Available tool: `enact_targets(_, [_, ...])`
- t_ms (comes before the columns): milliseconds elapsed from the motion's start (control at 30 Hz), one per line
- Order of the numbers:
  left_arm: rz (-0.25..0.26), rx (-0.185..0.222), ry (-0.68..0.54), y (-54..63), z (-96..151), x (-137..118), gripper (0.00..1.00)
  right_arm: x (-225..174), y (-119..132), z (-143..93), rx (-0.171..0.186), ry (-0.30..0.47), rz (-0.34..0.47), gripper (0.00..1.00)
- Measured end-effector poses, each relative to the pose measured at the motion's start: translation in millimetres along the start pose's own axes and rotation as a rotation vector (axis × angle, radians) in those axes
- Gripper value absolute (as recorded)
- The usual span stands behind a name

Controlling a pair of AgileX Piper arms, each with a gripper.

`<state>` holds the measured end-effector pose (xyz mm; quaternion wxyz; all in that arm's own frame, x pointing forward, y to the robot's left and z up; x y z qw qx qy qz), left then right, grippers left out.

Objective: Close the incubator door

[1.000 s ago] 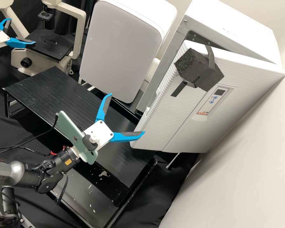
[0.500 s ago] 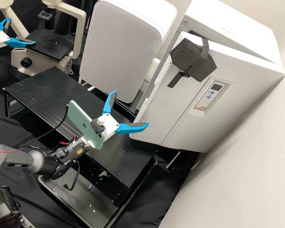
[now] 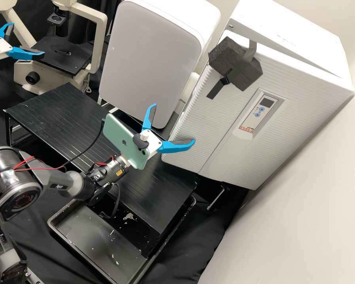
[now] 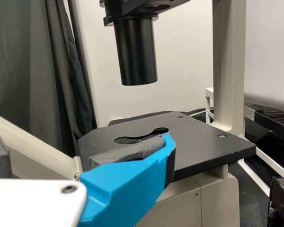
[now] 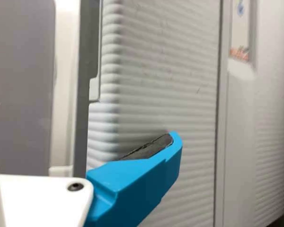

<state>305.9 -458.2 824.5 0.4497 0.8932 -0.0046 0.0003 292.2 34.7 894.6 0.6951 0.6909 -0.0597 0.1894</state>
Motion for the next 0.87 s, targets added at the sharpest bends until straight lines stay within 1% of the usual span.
enact_targets(33, [0.0, 0.0, 0.0, 0.0, 0.0, 0.0, 1.0, 2.5, -1.8, -0.9, 0.007, 0.009, -0.007, 1.0])
enact_targets(200, [0.0, 0.0, 0.0, 0.0, 0.0, 0.0, 1.0, 8.4, -11.6, -4.4, 0.013, 0.034, -0.038, 1.0])
enact_targets(367, [0.0, 0.0, 0.0, 0.0, 0.0, 0.0, 1.0, 7.8, -17.8, -6.0, 0.02, 0.039, -0.058, 1.0])
enact_targets(400, [0.0, 0.0, 0.0, 0.0, 0.0, 0.0, 1.0, 6.4, -19.0, -5.5, 0.022, 0.032, -0.06, 1.0])
enact_targets(467, [0.0, 0.0, 0.0, 0.0, 0.0, 0.0, 1.0, 1.6, -22.4, -3.5, 0.014, 0.004, -0.059, 1.0])
enact_targets(533, [0.0, 0.0, 0.0, 0.0, 0.0, 0.0, 1.0, -6.2, -24.2, -2.1, -0.008, -0.055, -0.036, 1.0])
enact_targets(600, [0.0, 0.0, 0.0, 0.0, 0.0, 0.0, 1.0, -19.4, -26.1, -3.3, -0.023, -0.101, -0.033, 1.0])
enact_targets(700, [0.0, 0.0, 0.0, 0.0, 0.0, 0.0, 1.0, -33.9, -25.1, -3.5, -0.02, -0.12, -0.044, 1.0])
enact_targets(867, [0.0, 0.0, 0.0, 0.0, 0.0, 0.0, 1.0, -55.2, -22.1, -0.7, 0.009, -0.153, -0.057, 1.0])
